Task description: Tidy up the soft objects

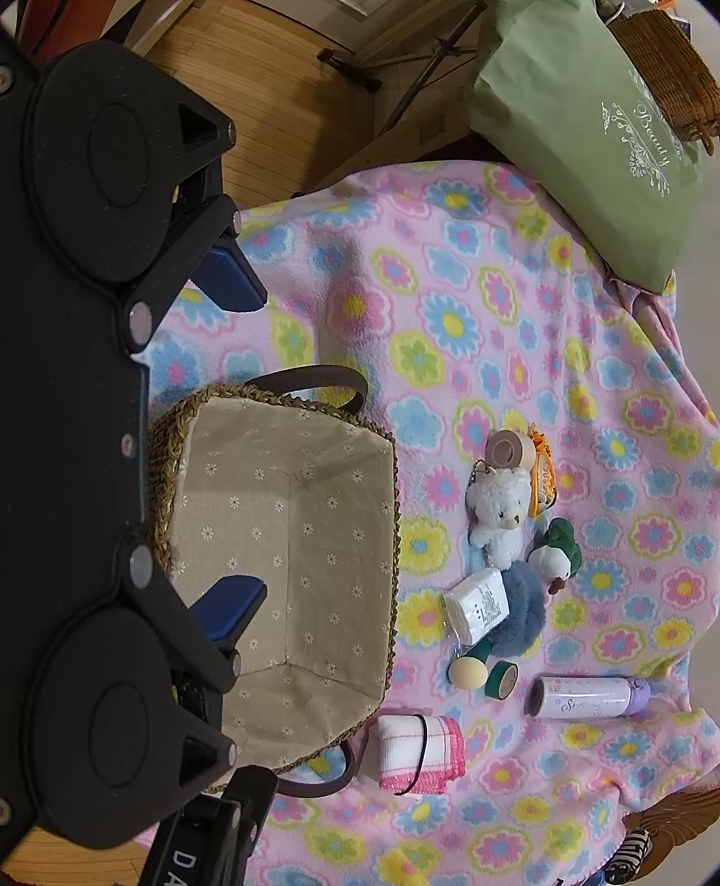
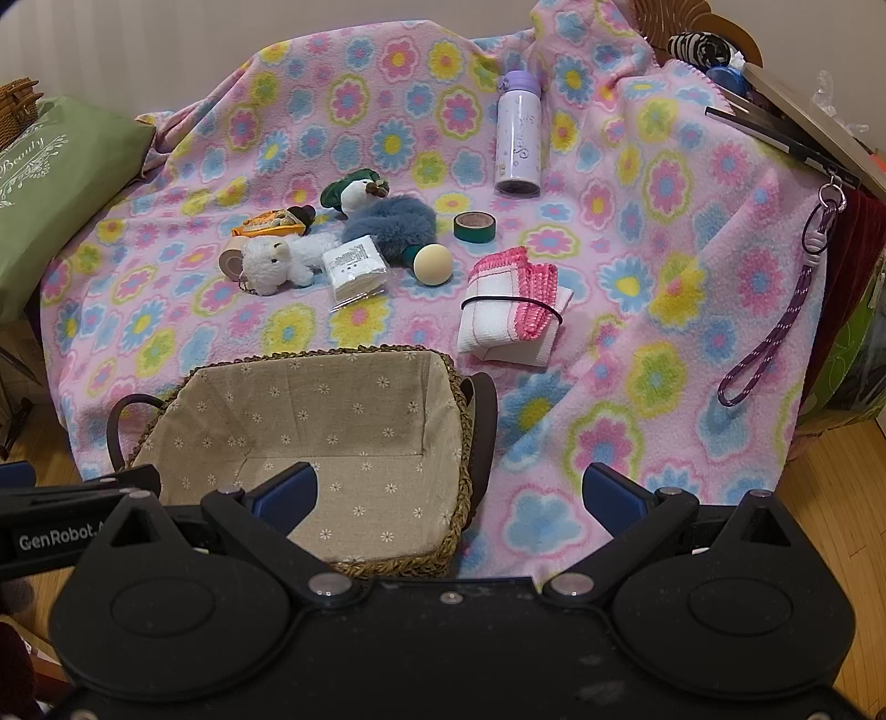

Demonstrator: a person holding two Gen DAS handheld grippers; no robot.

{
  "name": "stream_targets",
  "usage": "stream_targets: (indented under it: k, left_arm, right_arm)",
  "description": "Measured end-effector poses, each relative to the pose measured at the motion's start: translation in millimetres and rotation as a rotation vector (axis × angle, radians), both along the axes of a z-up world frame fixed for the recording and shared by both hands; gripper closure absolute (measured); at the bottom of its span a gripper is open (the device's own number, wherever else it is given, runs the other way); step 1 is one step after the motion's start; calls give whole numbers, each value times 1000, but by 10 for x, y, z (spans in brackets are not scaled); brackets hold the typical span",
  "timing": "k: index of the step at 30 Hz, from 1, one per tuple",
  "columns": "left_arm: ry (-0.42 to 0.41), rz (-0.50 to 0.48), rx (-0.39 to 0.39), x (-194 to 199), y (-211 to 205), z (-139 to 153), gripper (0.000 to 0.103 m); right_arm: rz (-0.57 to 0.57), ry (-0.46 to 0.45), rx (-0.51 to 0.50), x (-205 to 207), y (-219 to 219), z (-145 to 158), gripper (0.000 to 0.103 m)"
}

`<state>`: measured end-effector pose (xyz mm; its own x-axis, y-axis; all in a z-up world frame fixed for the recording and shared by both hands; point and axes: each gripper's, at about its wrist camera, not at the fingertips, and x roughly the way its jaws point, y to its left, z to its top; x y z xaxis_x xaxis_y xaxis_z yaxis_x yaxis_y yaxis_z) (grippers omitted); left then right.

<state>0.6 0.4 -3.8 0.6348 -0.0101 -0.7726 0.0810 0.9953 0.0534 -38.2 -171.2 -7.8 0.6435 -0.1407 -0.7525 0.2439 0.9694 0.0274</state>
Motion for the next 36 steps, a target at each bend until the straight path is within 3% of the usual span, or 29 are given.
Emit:
stream_targets:
  k: [36]
  left_arm:
    - [3,1,1,4,-1,1,5]
  right_arm:
    - [1,2,-1,-4,3,4,1]
